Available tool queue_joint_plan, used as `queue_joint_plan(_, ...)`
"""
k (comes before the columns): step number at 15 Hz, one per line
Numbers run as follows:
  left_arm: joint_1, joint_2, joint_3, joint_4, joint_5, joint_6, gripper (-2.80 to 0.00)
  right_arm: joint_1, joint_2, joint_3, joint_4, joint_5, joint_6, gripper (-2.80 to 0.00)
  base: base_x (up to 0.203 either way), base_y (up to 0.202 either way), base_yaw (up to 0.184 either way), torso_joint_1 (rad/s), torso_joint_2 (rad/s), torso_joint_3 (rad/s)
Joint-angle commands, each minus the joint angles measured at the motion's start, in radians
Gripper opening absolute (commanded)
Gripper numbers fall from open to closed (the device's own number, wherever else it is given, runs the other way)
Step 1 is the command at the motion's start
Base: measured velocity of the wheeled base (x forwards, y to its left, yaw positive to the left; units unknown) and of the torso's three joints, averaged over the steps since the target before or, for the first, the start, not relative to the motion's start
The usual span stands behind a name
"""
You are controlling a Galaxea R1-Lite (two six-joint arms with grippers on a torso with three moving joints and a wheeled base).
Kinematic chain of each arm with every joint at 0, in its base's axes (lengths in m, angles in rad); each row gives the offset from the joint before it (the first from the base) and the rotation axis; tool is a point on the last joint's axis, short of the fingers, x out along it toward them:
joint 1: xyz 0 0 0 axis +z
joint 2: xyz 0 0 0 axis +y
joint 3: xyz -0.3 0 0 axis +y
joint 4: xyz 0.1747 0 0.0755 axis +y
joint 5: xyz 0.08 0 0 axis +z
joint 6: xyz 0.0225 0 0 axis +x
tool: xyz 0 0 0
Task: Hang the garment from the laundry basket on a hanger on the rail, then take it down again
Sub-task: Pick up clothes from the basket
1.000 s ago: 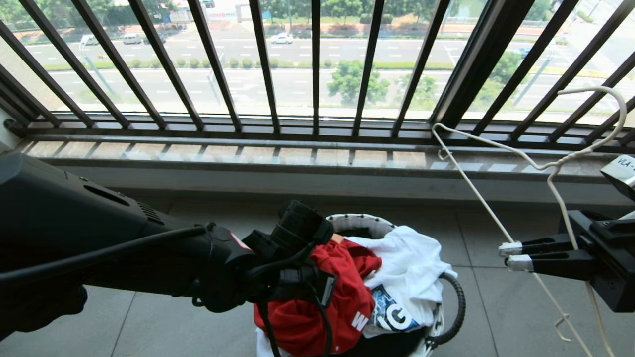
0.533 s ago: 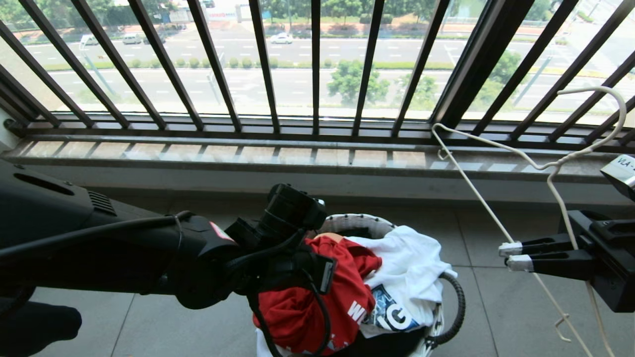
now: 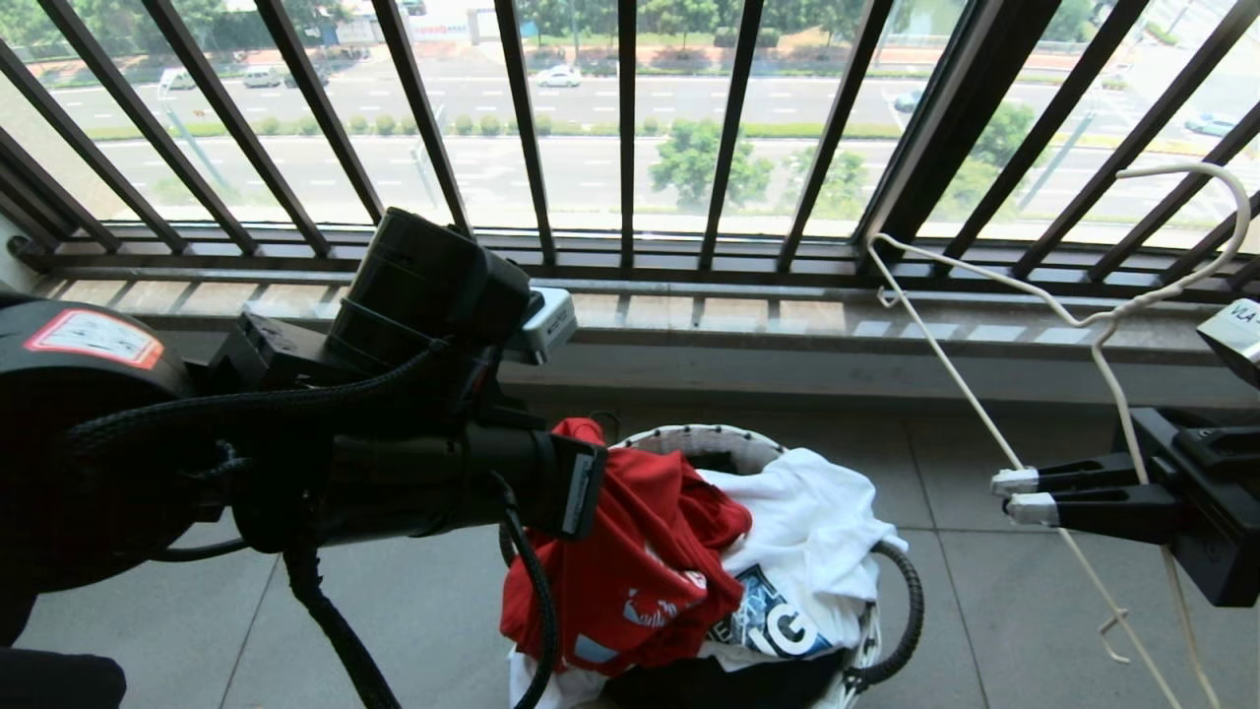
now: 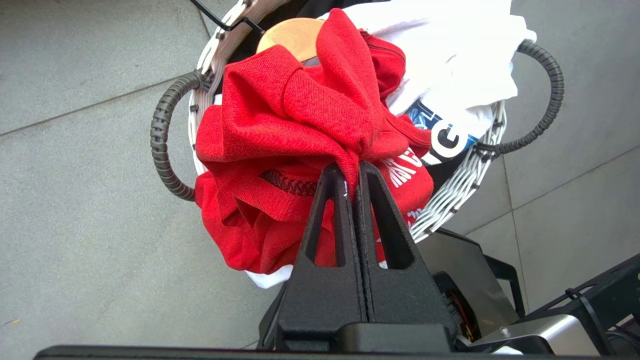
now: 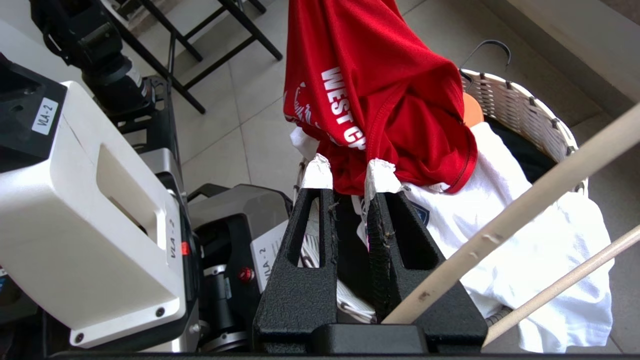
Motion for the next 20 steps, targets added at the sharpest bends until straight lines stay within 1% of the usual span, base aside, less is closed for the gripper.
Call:
queue_joint_plan(1,-0.002,-0.085,-0.010,-0.001,0.018,-0.003,-2.80,-0.007,0.001,-0.002,0.004,0.007,-0.005,-2.80,0.000,0.000,0.000,0.000,0.00,0.000)
queue_joint_plan(2,-0.009,-0.092,-0.012,-0.002,0.025,-0.005,-2.80,-0.010,0.001,-0.005,0.004,0.007,-0.005,-2.80,0.000,0.000,0.000,0.000,0.00,0.000)
queue_joint_plan(4,-0.064,-0.122,-0.012,-0.005,0.040,-0.023,-2.80,-0.015,0.003,-0.006,0.004,0.007,-0.005,-2.80,0.000,0.000,0.000,0.000,0.00,0.000)
queue_joint_plan(6,-0.082,-0.099,-0.005,-0.005,0.073,-0.023,-2.80,-0.016,0.003,-0.009,0.004,0.007,-0.005,-2.80,0.000,0.000,0.000,0.000,0.00,0.000)
queue_joint_plan(8,-0.130,-0.052,0.019,-0.005,0.087,-0.024,-2.80,-0.021,0.003,-0.011,0.004,0.007,-0.005,-2.80,0.000,0.000,0.000,0.000,0.00,0.000)
queue_joint_plan(9,-0.149,-0.015,0.030,-0.005,0.104,-0.025,-2.80,-0.023,0.004,-0.012,0.004,0.007,-0.005,-2.80,0.000,0.000,0.000,0.000,0.00,0.000)
queue_joint_plan(11,-0.178,0.050,0.049,-0.021,0.167,-0.026,-2.80,-0.031,0.003,-0.016,0.004,0.007,-0.005,-2.80,0.000,0.000,0.000,0.000,0.00,0.000)
queue_joint_plan(13,-0.182,0.058,0.089,-0.099,0.184,-0.010,-2.80,-0.034,0.004,-0.019,0.004,0.007,-0.005,-2.80,0.000,0.000,0.000,0.000,0.00,0.000)
queue_joint_plan(15,-0.163,0.013,0.094,-0.096,0.198,0.039,-2.80,-0.038,0.004,-0.019,0.004,0.007,-0.005,-2.80,0.000,0.000,0.000,0.000,0.00,0.000)
queue_joint_plan(16,-0.151,-0.017,0.104,-0.066,0.203,0.083,-2.80,-0.039,0.006,-0.019,0.004,0.007,-0.005,-2.80,0.000,0.000,0.000,0.000,0.00,0.000)
queue_joint_plan(17,-0.143,-0.040,0.103,0.026,0.208,0.118,-2.80,-0.039,0.013,-0.020,0.003,0.007,-0.005,-2.80,0.000,0.000,0.000,0.000,0.00,0.000)
queue_joint_plan(19,-0.139,-0.049,0.071,0.205,0.214,0.139,-2.80,-0.039,0.017,-0.023,0.004,0.007,-0.005,-2.80,0.000,0.000,0.000,0.000,0.00,0.000)
queue_joint_plan(20,-0.138,-0.029,0.063,0.242,0.214,0.142,-2.80,-0.039,0.017,-0.024,0.002,0.007,-0.005,-2.80,0.000,0.000,0.000,0.000,0.00,0.000)
